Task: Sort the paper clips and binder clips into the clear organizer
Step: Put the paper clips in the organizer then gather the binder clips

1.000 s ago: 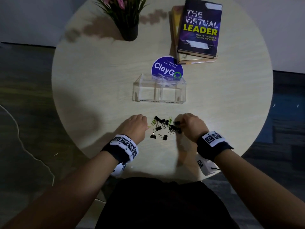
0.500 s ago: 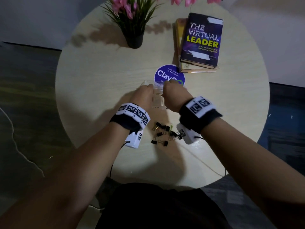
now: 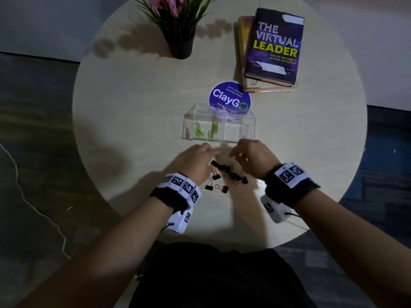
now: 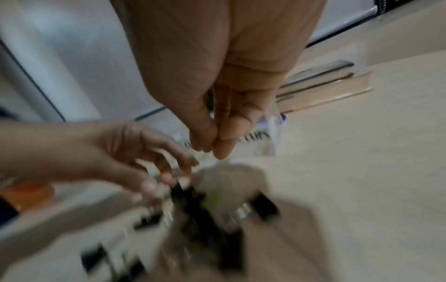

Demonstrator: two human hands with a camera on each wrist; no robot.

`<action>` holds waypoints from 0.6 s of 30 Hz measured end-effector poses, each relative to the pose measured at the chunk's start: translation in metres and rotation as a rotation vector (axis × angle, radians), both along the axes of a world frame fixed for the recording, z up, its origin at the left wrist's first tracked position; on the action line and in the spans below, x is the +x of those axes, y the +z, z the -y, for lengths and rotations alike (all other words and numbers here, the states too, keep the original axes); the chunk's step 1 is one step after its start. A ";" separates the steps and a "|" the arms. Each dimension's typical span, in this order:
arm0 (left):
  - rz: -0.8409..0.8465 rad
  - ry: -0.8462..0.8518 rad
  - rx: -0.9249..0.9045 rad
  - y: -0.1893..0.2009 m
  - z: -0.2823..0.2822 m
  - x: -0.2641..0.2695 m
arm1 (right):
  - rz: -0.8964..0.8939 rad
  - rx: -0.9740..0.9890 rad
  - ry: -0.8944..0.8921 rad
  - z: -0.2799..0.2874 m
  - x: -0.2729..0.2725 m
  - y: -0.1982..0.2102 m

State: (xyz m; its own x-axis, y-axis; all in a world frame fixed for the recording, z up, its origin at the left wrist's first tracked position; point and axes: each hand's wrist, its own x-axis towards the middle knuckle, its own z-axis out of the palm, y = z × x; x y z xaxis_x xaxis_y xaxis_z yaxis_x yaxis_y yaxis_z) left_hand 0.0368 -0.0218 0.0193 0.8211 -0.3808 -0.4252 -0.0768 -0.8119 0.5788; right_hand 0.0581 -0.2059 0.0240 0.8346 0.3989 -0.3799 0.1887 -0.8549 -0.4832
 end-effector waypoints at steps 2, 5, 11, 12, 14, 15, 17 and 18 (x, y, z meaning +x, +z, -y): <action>0.040 -0.032 0.044 -0.010 0.007 -0.001 | -0.077 -0.059 0.045 0.005 -0.012 -0.012; 0.056 -0.026 0.073 -0.016 0.009 0.000 | -0.074 -0.016 0.041 -0.002 -0.019 -0.021; 0.143 0.119 0.132 -0.023 -0.018 -0.010 | -0.040 -0.111 0.116 0.000 -0.019 -0.044; 0.136 0.124 0.151 -0.024 -0.024 -0.012 | -0.032 -0.124 0.135 0.001 -0.021 -0.048; 0.143 0.122 0.185 -0.027 -0.034 -0.017 | -0.017 -0.146 0.152 0.003 -0.027 -0.053; 0.159 0.111 0.205 -0.028 -0.036 -0.019 | -0.005 -0.160 0.147 0.003 -0.029 -0.054; 0.181 0.096 0.248 -0.031 -0.031 -0.020 | 0.019 -0.175 0.117 0.002 -0.031 -0.055; 0.175 0.110 0.261 -0.031 -0.025 -0.019 | 0.019 -0.167 0.090 0.002 -0.031 -0.055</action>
State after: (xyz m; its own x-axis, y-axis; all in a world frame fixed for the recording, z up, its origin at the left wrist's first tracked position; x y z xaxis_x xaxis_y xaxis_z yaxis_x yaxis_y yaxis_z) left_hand 0.0178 0.0031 -0.0120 0.9205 -0.1827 -0.3455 -0.0604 -0.9399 0.3362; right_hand 0.0268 -0.2077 -0.0314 0.8063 0.4050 -0.4311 0.2757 -0.9022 -0.3318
